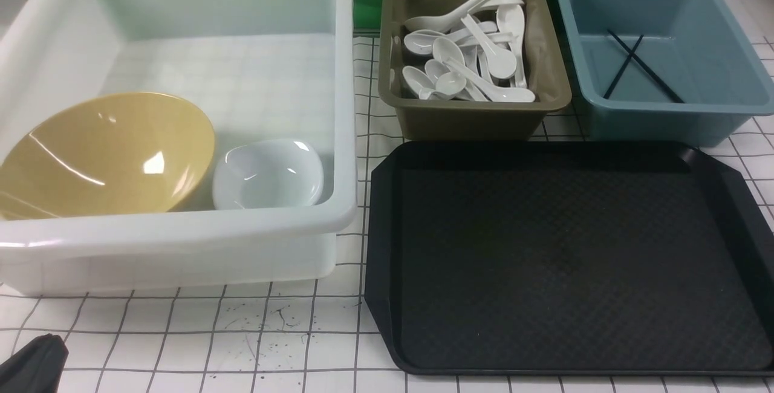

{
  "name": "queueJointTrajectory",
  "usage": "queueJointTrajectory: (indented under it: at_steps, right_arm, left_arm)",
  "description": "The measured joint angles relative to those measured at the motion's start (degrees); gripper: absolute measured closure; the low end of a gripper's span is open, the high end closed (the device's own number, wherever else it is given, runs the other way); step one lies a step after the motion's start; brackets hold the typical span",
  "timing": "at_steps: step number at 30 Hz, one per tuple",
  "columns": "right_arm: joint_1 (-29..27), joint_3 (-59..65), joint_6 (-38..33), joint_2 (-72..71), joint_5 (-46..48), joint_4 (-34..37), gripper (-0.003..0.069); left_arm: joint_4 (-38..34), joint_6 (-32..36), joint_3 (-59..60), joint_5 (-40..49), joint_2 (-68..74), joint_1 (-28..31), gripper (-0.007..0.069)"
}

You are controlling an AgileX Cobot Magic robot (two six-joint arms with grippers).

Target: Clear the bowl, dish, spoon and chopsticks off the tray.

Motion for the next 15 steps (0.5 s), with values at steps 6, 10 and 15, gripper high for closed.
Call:
queueJointTrajectory:
  at_steps: [6,10,15]
  right_arm:
    - [0.0,0.0,0.0,0.0,0.0,0.0,0.0588]
    - [0.0,0.0,0.0,0.0,0.0,0.0,0.0582]
    - [0.0,0.0,0.0,0.0,0.0,0.0,0.0579]
  left_arm:
    - [0.0,0.0,0.0,0.0,0.0,0.0,0.0631]
    - [0.0,0.0,0.0,0.0,0.0,0.0,0.0631]
    - [0.0,0.0,0.0,0.0,0.0,0.0,0.0631]
